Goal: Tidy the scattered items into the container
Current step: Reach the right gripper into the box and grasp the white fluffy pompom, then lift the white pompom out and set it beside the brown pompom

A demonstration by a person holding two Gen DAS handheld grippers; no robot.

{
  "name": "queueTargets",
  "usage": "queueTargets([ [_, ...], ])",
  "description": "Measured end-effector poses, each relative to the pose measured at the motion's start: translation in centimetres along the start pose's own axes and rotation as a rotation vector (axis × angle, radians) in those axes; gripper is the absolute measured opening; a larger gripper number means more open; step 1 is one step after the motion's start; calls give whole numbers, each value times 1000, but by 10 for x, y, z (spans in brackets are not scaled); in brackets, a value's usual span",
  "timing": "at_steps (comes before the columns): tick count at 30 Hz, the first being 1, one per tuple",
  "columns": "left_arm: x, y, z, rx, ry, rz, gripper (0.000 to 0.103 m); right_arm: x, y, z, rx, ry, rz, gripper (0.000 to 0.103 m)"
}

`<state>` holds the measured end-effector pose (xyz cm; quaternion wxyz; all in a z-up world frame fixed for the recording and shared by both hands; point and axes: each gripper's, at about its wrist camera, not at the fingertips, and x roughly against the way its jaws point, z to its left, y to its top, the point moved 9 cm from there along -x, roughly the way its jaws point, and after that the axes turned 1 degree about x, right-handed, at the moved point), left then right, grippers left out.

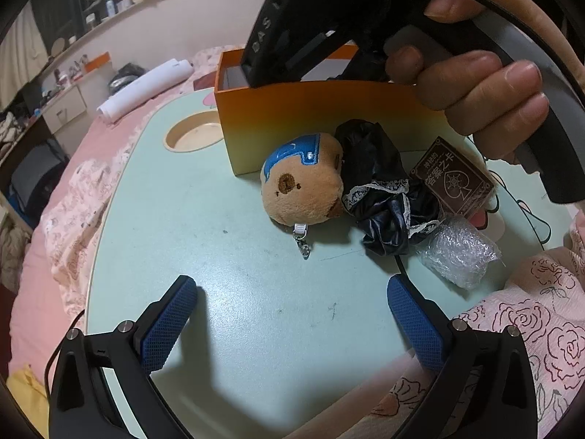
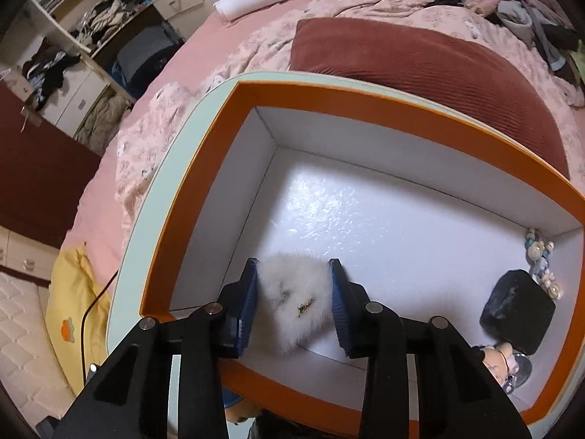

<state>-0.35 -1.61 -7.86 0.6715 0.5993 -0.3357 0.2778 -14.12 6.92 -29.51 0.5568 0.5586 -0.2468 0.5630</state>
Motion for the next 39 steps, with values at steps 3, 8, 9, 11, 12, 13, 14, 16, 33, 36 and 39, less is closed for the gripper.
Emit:
queueTargets([
  [3, 1, 1, -2, 1, 1, -1, 103, 26, 3, -3, -15, 12, -89, 38],
  [8, 1, 2, -3, 1, 1, -1, 103, 91, -12, -5, -24, 67, -266, 38],
  [9, 1, 1, -2, 1, 1, -1, 103, 101, -19, -7, -19, 56, -289, 38],
  [11, 1, 1, -2, 1, 1, -1, 103, 120, -40, -14, -14, 28, -332, 38],
  [12, 1, 1, -2, 1, 1, -1, 103, 129, -55, -21, -17, 9, -352, 38],
  [13, 1, 0, -1, 1, 1, -1, 103, 132, -64, -26, -26, -3, -361, 38],
  [14, 1, 0, -1, 1, 1, -2, 103, 133, -75, -33, -39, -14, -365, 38],
  [16, 1, 0, -1, 0, 0, -2, 103, 129, -103, -53, -83, -40, -358, 38],
  [33, 1, 0, -1, 0, 0, -3, 103, 85, -130, -70, -147, -78, -357, 55],
  [36, 1, -1, -1, 0, 0, -3, 103, 102, -137, -72, -166, -75, -434, 82],
  [39, 1, -1, -1, 0, 0, -3, 103, 105, -148, -70, -146, -104, -430, 82],
])
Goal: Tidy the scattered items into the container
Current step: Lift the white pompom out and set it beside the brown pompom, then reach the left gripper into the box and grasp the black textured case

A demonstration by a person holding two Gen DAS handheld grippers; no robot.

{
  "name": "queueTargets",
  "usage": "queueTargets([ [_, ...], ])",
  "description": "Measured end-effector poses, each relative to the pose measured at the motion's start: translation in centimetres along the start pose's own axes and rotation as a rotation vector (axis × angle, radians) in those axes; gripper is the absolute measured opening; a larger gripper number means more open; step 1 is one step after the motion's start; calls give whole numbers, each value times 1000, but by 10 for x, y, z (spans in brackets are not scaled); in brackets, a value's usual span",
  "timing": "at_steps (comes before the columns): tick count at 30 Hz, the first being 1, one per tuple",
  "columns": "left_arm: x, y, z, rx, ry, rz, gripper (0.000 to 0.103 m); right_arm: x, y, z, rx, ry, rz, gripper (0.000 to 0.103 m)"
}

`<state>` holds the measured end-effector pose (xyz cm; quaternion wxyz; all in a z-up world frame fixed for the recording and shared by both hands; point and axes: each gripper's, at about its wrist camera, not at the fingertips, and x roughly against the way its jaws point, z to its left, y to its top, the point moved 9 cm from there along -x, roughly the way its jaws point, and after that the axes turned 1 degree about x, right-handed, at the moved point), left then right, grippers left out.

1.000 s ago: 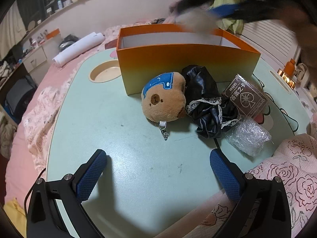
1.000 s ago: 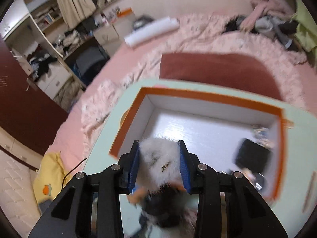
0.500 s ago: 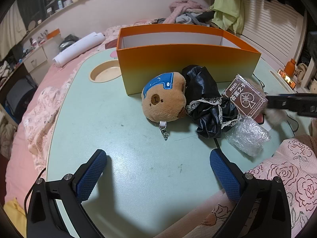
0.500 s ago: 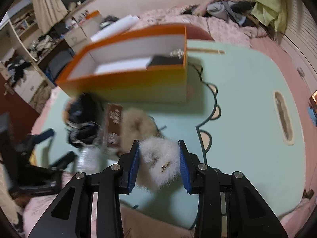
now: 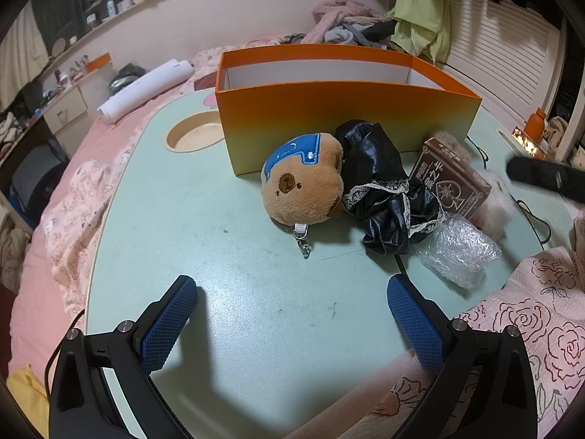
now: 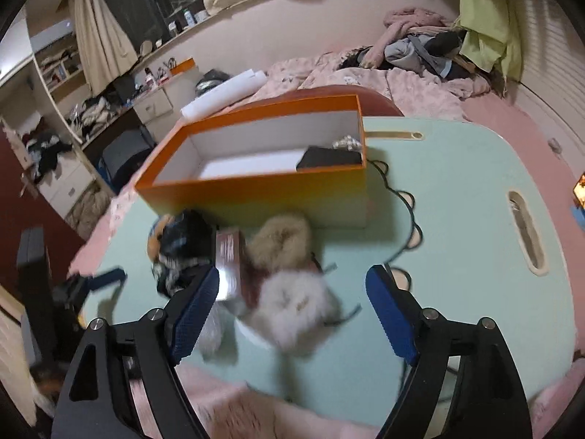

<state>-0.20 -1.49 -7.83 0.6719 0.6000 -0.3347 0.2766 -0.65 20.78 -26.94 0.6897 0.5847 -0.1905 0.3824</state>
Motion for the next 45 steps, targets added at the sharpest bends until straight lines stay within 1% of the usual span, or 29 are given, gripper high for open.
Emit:
queueTargets([
  [2, 0, 0, 0, 0, 0, 0, 103, 1, -9, 1, 26, -27, 14, 82],
  [6, 0, 0, 0, 0, 0, 0, 103, -6, -32, 4, 117, -132, 29, 82],
  [7, 0, -1, 0, 0, 0, 0, 103, -12, -37, 4, 136, -148, 46, 82],
  [8, 0, -1, 0, 0, 1, 0, 103, -20, -42, 4, 148, -157, 81, 82],
  [9, 0, -1, 0, 0, 2, 0, 103, -26, -45, 1, 148, -161, 108, 85],
  [20, 2, -1, -2, 0, -1, 2, 103, -28, -44, -4, 138, -163, 99, 88],
  [24, 7, 1, -2, 24, -32, -7, 103, -27, -46, -5, 136, -162, 97, 89],
  [27, 20, 10, 2, 53, -63, -40, 103, -26, -45, -5, 136, -162, 97, 89],
  [29, 33, 19, 2, 76, -112, -67, 103, -26, -45, -5, 136, -162, 97, 89],
  [31, 49, 36, 3, 85, -157, -110, 103, -26, -45, -5, 136, -162, 97, 89],
  [34, 66, 67, 0, 62, -160, -155, 103, -26, -45, -5, 136, -162, 97, 89],
  [36, 70, 94, -4, 41, -146, -155, 102, -26, -45, -5, 136, -162, 97, 89],
  [37, 69, 108, -10, 26, -155, -143, 101, -26, -45, -5, 136, -162, 96, 89],
  [39, 63, 132, -25, -7, -197, -118, 94, -26, -45, -5, 136, -162, 97, 89],
  [41, 49, 155, -46, -51, -235, -78, 93, -26, -45, -5, 136, -162, 96, 89],
  [43, 28, 171, -65, -86, -252, -21, 93, -25, -45, -4, 136, -162, 96, 89],
  [45, -4, 182, -85, -113, -255, 57, 90, -25, -45, -4, 136, -162, 95, 89],
])
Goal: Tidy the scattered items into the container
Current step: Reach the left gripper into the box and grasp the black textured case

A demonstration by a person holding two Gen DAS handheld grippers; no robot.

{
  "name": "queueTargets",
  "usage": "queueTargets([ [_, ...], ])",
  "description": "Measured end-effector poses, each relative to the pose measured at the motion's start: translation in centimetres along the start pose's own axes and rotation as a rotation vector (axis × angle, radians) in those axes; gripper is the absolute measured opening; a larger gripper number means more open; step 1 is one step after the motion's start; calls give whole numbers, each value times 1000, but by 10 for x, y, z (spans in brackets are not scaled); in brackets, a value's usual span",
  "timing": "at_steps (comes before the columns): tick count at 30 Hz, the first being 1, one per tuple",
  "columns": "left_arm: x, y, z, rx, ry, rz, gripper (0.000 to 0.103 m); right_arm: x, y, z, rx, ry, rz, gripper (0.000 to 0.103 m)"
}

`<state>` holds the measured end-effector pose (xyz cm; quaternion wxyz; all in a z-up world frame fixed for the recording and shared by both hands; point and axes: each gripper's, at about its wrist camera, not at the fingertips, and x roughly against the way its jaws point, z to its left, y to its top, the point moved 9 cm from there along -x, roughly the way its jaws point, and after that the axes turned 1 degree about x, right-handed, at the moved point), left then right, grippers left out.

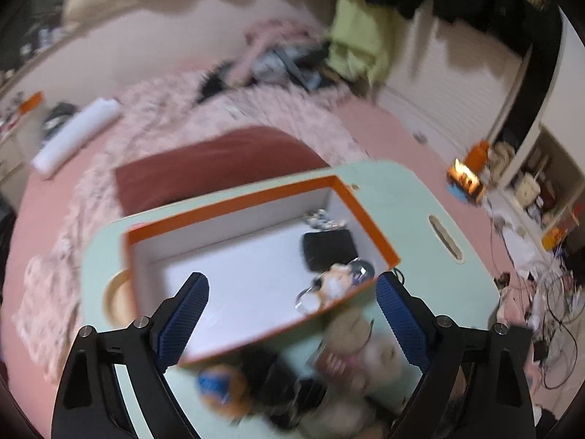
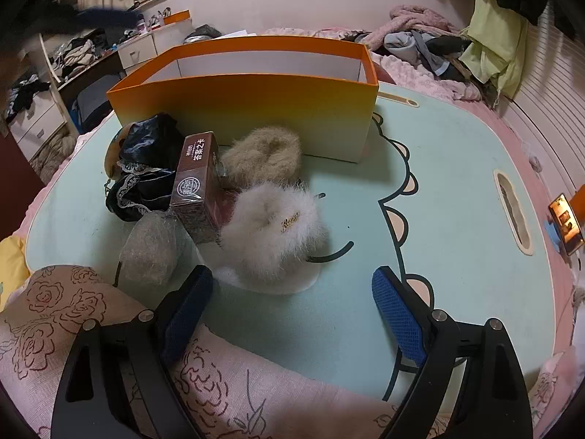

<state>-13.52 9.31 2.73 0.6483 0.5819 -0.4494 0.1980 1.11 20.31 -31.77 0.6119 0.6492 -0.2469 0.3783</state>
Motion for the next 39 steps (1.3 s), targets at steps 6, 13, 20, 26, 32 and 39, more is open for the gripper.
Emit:
queueTargets([
  [6, -79, 4, -20, -15, 29, 178, 84, 1, 0, 0, 0, 0, -1, 89],
  [13, -106, -7, -23, -28, 32, 209, 83, 1, 2, 1, -1, 2, -4, 89],
  [20, -99, -8, 1, -10, 69, 195, 83, 1, 3, 2, -2, 3, -5, 89],
  [26, -89, -2, 30, -13, 182, 179, 79, 1, 3, 2, -2, 3, -5, 89],
  [32, -72, 8, 17, 14, 91, 140, 79, 1, 3, 2, -2, 3, -5, 89],
  [39, -92, 7, -1, -77, 157, 178, 79, 1, 3, 2, -2, 3, -5, 89],
])
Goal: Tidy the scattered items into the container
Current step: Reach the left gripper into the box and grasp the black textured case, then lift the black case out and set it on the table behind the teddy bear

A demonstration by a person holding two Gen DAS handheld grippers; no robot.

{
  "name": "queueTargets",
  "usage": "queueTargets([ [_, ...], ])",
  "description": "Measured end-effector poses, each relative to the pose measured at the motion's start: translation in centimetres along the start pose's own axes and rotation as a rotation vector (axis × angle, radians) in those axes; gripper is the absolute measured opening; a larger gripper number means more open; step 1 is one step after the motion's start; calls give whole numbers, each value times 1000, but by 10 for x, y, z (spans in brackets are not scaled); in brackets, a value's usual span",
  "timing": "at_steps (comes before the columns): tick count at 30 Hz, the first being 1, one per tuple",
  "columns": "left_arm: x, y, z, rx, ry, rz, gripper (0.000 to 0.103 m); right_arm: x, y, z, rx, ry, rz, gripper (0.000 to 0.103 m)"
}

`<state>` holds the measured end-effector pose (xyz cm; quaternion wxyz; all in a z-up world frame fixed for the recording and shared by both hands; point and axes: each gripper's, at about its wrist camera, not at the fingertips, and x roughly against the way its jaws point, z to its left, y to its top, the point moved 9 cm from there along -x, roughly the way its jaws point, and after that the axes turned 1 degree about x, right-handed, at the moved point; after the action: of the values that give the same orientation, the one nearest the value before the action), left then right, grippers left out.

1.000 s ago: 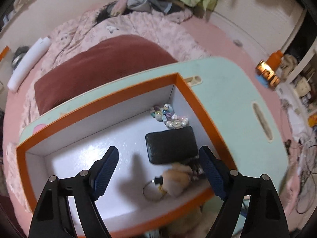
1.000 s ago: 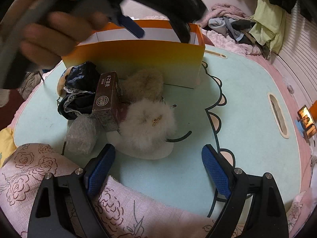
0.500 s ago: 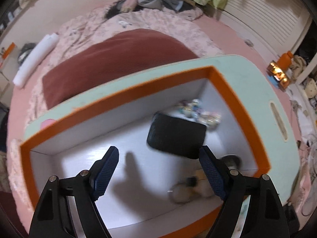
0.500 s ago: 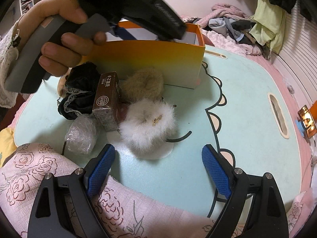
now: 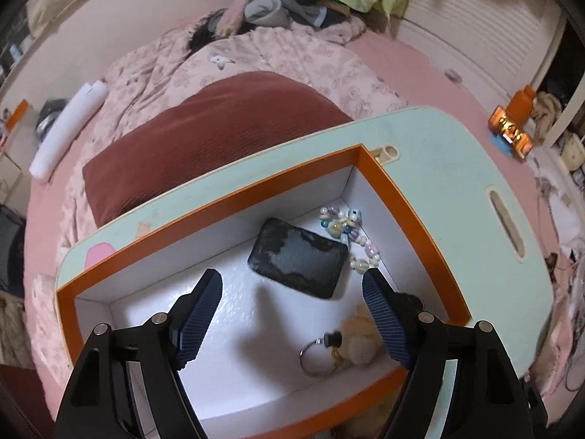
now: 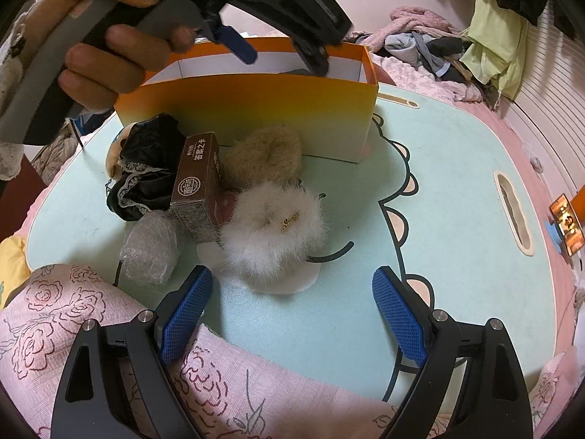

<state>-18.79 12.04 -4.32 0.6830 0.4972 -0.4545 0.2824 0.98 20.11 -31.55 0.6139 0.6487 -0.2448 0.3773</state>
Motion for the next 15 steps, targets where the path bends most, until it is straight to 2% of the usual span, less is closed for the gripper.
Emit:
queueTargets([
  [4, -19, 5, 1, -31, 54, 29, 79, 0, 0, 0, 0, 0, 0, 89],
  [5, -23, 4, 0, -42, 48, 40, 75, 0, 0, 0, 0, 1, 0, 89],
  [6, -26, 3, -1, -53, 38, 46, 63, 0, 0, 0, 0, 0, 0, 89],
  [7, -27, 2, -2, -60, 32, 44, 63, 0, 0, 1, 0, 0, -1, 89],
  [12, -15, -1, 1, -56, 13, -6, 62, 0, 0, 1, -1, 0, 0, 89],
  [15, 8, -1, 8, -39, 4, -68, 62, 0, -1, 1, -1, 0, 0, 89],
])
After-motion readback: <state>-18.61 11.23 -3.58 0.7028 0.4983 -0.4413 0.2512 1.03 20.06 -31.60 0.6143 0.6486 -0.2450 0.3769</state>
